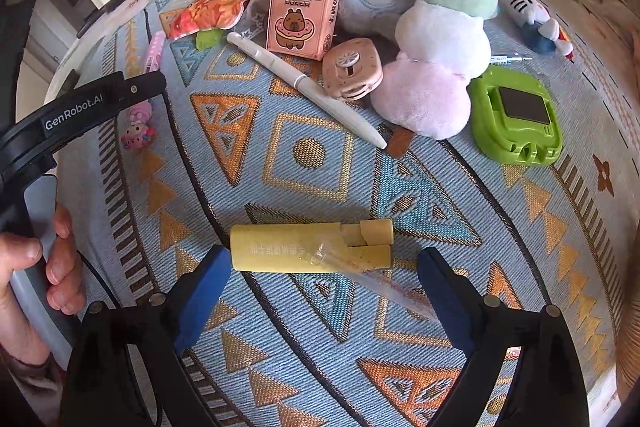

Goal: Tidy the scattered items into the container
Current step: 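Grasp the pink pen with the left tool while the right grasps the yellow tube, then carry the pink pen and yellow tube to the bowl and release both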

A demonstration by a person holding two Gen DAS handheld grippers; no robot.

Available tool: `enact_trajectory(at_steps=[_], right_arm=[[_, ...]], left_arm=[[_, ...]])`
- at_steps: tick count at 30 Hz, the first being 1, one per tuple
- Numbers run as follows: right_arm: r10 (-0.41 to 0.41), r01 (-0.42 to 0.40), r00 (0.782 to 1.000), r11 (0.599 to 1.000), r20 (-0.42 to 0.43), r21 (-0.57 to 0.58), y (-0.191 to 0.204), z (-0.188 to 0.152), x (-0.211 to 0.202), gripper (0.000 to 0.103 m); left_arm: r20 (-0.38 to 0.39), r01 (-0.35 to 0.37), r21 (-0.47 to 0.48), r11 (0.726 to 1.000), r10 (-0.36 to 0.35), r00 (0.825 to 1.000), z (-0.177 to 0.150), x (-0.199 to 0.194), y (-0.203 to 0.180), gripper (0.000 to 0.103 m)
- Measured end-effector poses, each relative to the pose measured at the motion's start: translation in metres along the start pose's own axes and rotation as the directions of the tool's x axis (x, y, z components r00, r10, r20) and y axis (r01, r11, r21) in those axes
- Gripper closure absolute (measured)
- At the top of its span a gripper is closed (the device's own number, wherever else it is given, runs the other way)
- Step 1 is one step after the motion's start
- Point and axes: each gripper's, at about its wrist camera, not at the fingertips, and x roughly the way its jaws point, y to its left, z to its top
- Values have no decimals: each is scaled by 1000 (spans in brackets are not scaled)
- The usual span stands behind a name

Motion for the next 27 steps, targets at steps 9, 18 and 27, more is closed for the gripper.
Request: enact_trajectory(at_steps=[9, 18, 27], right_arm=[[-29, 30, 998, 999, 50, -25, 5, -10, -5, 23], [21, -23, 997, 999, 80, 29, -24, -2, -26, 23], [21, -45, 981, 992, 191, 119, -66, 1, -84, 23]], left_arm=[[14, -66, 136, 989, 65, 998, -4, 4, -17, 76], [10, 69, 23, 997, -69, 998, -3, -5, 1, 86], [71, 141, 71, 987, -146, 987, -3, -40, -19, 86]])
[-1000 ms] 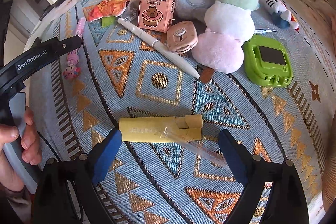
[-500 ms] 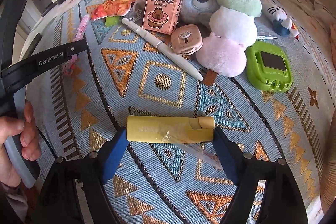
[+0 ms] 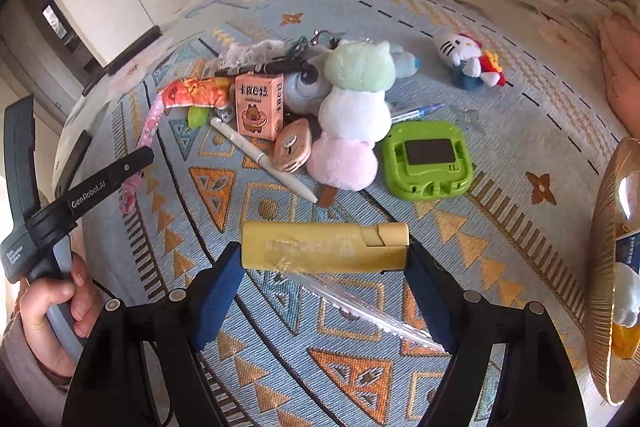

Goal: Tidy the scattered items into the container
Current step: 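Carry the pink pen and yellow tube to the bowl and release both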

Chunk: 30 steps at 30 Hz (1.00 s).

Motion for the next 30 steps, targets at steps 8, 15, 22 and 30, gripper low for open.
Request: enact_trajectory(at_steps=[8, 15, 22, 30], right_arm=[[-18, 10, 993, 998, 118, 69, -23, 17, -34, 23], [-71, 38, 976, 987, 207, 157, -74, 19, -76, 23], [-193, 115, 949, 949, 251, 294, -153, 0, -116, 23], [-294, 166, 930, 871, 219, 463, -237, -37, -134, 23]], left_arm=[[64, 74, 147, 986, -84, 994, 6, -39, -62, 87], [58, 197, 284, 938, -222, 973, 3, -57, -146, 87], [-12, 324, 426, 845, -353, 936, -14, -65, -247, 87], [-94, 381, 566, 731, -402, 911, -47, -68, -340, 87]])
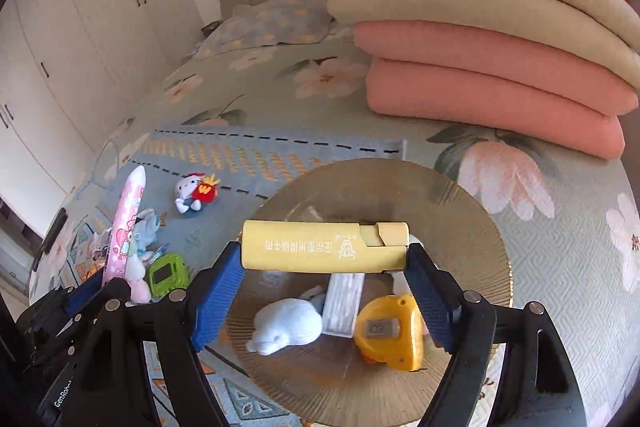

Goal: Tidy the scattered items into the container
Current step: 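Carry the pink pen and yellow tube to the bowl and release both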

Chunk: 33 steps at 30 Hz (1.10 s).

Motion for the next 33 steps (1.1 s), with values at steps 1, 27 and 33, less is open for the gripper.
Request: enact_trajectory(at_steps=[1, 27, 33], right_arm=[[-8, 8, 1000, 1000, -4, 14, -8, -1, 2, 23], [-106, 128, 973, 987, -204, 100, -64, -32, 41, 22], [-94, 119, 975, 986, -202, 117, -55, -33, 34, 22]], left_arm=[[-8, 7, 14, 1000, -7, 1000, 1, 5, -7, 87], [-114, 80, -18, 997, -81, 990, -9, 51, -45, 50], [-110, 54, -71, 996, -62, 992, -12, 38, -19, 47]])
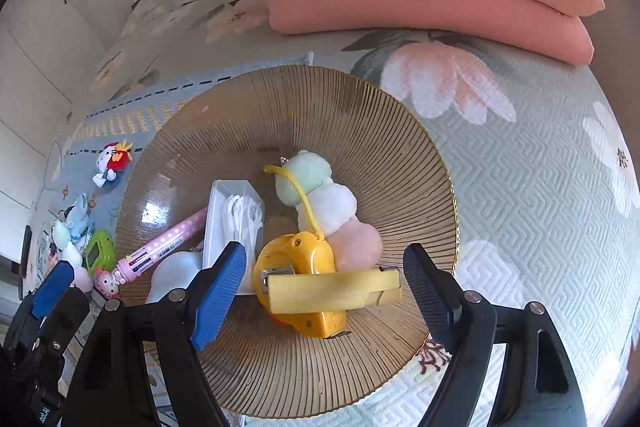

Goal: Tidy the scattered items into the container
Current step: 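Carry the pink pen and yellow tube to the bowl and release both, then grasp the red snack bag with the left tool while the right grasps the green plush stack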

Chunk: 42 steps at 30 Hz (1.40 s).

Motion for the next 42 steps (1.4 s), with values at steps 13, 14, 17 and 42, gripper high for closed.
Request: enact_trajectory(at_steps=[13, 14, 17, 42], right_arm=[[92, -89, 996, 971, 3, -221, 113, -15, -9, 22], [108, -105, 994, 966, -2, -237, 124, -17, -8, 22], [150, -154, 988, 947, -36, -282, 160, -24, 0, 21], [97, -169, 980, 865, -173, -472, 361, -52, 109, 18]], left_arm=[[-2, -135, -242, 961, 138, 990, -33, -45, 120, 45], [-8, -164, -257, 953, 168, 986, -37, -50, 134, 45], [-21, -233, -313, 921, 238, 971, -53, -67, 181, 45], [-77, -301, -303, 904, 291, 953, -90, -63, 372, 41]])
